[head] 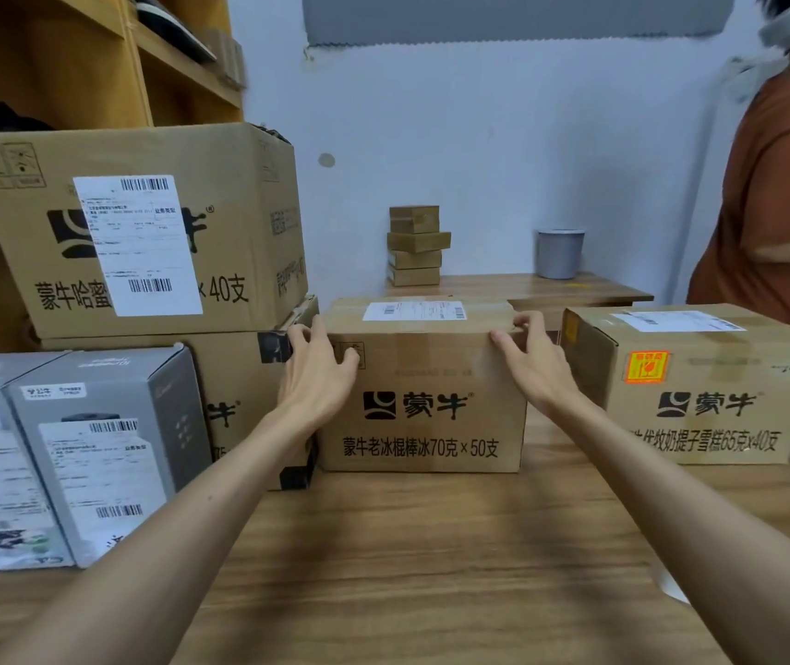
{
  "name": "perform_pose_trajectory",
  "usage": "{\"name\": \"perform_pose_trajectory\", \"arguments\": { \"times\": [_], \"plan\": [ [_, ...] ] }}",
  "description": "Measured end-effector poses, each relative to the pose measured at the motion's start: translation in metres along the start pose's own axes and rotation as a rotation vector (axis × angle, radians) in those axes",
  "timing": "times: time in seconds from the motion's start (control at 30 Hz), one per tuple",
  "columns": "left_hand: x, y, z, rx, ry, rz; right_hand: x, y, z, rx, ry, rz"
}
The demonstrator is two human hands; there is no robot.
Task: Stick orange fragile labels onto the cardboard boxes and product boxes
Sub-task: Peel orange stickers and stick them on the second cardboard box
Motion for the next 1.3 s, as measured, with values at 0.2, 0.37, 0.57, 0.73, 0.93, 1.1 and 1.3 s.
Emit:
{"name": "perform_pose_trajectory", "arguments": {
  "times": [0.2,0.37,0.57,0.73,0.93,1.1,1.3],
  "plan": [
    [0.003,-0.005,-0.003,0.011,0.098,-0.114,0.008,0.000,-0.010,-0.059,0.113,-0.090],
    [0.008,-0.012,-0.010,0.012,0.140,-0.152,0.019,-0.008,-0.012,-0.145,0.130,-0.126],
    [0.017,-0.030,-0.010,-0.054,0.003,-0.113,0.036,-0.029,-0.008,-0.144,0.194,-0.184],
    [0.036,-0.073,-0.011,-0.112,-0.074,-0.099,0.056,-0.063,-0.005,-0.113,0.225,-0.211],
    [0.057,-0.122,0.008,-0.158,-0.192,-0.243,0.070,-0.114,0.005,-0.066,0.305,-0.229],
    [0.072,-0.149,0.023,-0.174,-0.273,-0.335,0.073,-0.143,0.012,-0.048,0.281,-0.248],
    [0.078,-0.171,0.036,-0.201,-0.340,-0.370,0.075,-0.167,0.009,0.026,0.261,-0.246]
  ]
}}
Point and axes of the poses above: each hand's wrist, its own y-axis towards the middle knuckle, its own x-axis out of the back of the hand, z = x × y, the point moved 1 cm from there along y, towards the middle knuckle, and after that the axes turned 3 degrees about x, right-handed, at the moved point
